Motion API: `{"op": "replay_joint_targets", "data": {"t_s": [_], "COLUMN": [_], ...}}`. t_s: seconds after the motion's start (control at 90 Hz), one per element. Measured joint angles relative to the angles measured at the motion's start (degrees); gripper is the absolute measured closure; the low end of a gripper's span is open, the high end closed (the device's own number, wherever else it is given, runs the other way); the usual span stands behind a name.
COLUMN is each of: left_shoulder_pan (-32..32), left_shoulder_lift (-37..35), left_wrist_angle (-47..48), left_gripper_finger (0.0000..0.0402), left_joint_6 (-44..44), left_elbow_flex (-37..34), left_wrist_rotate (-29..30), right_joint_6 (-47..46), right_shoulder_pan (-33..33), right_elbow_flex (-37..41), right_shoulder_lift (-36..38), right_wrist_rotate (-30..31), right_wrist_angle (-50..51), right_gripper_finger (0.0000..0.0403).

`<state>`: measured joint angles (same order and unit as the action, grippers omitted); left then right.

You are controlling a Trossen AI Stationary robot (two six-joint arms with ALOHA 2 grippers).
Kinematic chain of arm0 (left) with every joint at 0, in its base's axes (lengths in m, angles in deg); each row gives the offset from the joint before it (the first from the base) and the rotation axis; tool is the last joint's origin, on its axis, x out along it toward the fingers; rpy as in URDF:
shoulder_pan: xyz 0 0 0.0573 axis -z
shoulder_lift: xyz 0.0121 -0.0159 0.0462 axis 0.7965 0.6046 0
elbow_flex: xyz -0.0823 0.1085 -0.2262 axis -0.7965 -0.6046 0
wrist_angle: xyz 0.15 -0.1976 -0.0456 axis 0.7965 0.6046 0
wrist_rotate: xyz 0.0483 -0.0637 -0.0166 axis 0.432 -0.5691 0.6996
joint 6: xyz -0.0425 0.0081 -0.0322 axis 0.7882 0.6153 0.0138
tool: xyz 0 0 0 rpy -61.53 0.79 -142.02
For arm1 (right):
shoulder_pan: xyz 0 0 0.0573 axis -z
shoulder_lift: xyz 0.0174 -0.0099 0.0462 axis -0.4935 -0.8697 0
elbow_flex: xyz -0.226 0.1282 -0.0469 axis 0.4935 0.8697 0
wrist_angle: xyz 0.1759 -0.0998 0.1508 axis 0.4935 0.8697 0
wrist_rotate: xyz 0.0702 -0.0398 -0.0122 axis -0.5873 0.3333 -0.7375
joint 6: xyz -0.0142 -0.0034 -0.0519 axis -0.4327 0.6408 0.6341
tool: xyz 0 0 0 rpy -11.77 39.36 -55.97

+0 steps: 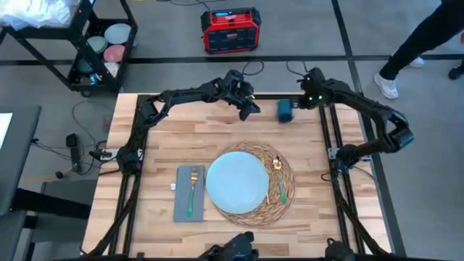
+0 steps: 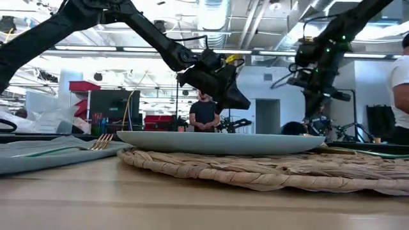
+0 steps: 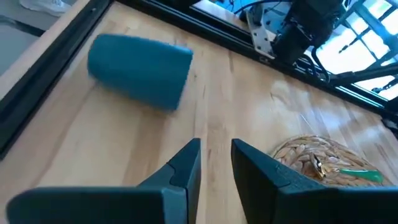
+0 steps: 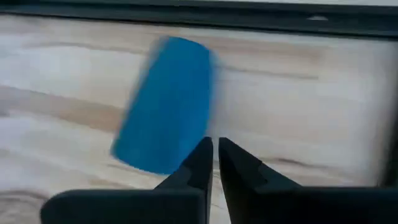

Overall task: Set table place
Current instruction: Move the blue plastic cup to the top of the brown woven placemat

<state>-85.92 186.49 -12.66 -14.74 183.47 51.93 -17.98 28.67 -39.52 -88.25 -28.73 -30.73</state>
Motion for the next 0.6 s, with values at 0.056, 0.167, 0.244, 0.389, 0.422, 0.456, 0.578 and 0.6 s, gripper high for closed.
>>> {"op": "replay_joint_targets", "data": {"t_s": [0.056,0.167,0.244,0.389,0.422,0.456,0.578,0.6], "left_shoulder_pan": [0.0,0.0,0.0,0.0,0.0,0.0,0.0,0.0], "left_shoulder_lift": [0.0,0.0,0.0,0.0,0.0,0.0,0.0,0.0], "left_wrist_angle": [0.3,1.7,2.2,2.1,1.9,1.8,1.6,1.5], "left_gripper_finger": [0.0331,0.0331,0.0331,0.0331,0.0331,0.0331,0.0331,0.0331], "left_joint_6": [0.0,0.1,-0.1,-0.1,-0.1,-0.1,-0.1,-0.1], "left_elbow_flex": [0.0,0.0,0.0,0.0,0.0,0.0,0.0,0.0], "left_wrist_rotate": [0.0,0.0,0.0,0.0,0.0,0.0,0.1,0.1], "right_joint_6": [0.3,3.0,3.2,2.6,2.7,2.7,3.7,3.9], "right_shoulder_pan": [-0.9,-2.0,-1.4,0.6,1.0,1.4,2.3,2.3], "right_elbow_flex": [0.2,0.3,0.3,0.3,0.3,0.3,0.3,0.3], "right_shoulder_lift": [0.0,0.0,0.0,0.0,0.0,0.0,0.0,0.0], "right_wrist_rotate": [-0.5,-0.3,0.5,2.9,2.8,2.6,-1.2,-1.8], "right_wrist_angle": [-1.4,-2.5,-2.5,-1.8,-1.9,-2.1,-2.2,-2.2], "right_gripper_finger": [0.0373,0.0348,0.0328,0.0307,0.0306,0.0306,0.0305,0.0305]}}
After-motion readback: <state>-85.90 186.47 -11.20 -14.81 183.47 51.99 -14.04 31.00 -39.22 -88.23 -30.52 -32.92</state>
